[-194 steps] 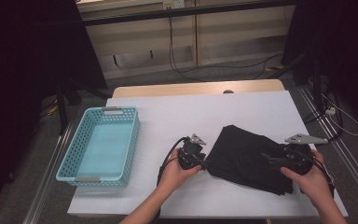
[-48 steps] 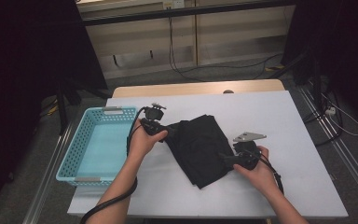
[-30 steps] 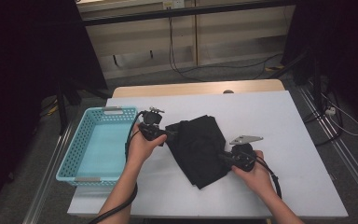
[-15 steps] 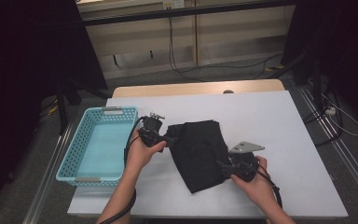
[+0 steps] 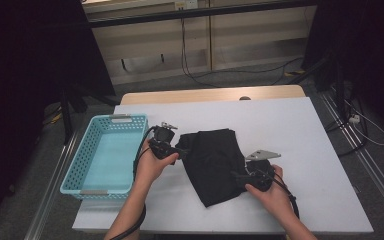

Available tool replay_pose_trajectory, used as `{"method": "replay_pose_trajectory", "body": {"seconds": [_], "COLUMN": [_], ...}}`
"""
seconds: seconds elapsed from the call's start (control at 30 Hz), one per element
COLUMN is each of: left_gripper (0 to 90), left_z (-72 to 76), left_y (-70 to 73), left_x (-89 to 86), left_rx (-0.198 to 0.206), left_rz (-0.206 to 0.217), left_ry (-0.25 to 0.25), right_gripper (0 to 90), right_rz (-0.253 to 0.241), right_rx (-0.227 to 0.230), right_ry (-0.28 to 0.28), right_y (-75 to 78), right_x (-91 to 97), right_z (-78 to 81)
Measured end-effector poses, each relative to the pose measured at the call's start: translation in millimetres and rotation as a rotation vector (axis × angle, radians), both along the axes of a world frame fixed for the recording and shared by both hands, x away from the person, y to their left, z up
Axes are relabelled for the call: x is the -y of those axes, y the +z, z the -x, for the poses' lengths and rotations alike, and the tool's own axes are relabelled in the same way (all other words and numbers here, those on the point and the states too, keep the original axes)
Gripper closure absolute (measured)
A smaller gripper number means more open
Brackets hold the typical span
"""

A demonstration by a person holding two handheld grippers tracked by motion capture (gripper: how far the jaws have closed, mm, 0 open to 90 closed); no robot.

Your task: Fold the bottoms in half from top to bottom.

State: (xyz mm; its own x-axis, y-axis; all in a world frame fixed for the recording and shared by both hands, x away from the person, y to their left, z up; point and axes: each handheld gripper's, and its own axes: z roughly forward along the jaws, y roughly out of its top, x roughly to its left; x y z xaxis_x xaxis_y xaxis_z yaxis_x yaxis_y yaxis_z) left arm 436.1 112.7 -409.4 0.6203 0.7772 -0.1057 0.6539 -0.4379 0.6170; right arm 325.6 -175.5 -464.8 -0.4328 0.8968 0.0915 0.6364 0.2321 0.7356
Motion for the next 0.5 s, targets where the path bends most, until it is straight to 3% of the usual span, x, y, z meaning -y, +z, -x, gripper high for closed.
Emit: {"method": "replay_pose_trajectory", "body": {"seconds": [0.27,0.5], "left_gripper": [12.8,12.8], "left_z": [-1.8,-2.4], "left_y": [1.4,3.5], "left_x": [-1.6,0.8], "left_rx": [0.003,0.013], "left_rz": [-0.01,0.005], "left_ry": [-0.007,-0.006], "right_gripper": [32.9,49.2], "right_rz": [-0.002,-0.016], "right_rx": [-0.003,-0.024], "right_ry": [-0.034,-0.038], "right_y": [-0.6,1.9], "right_x": [-4.4,-9.8], "right_z": [1.3,2.2]}}
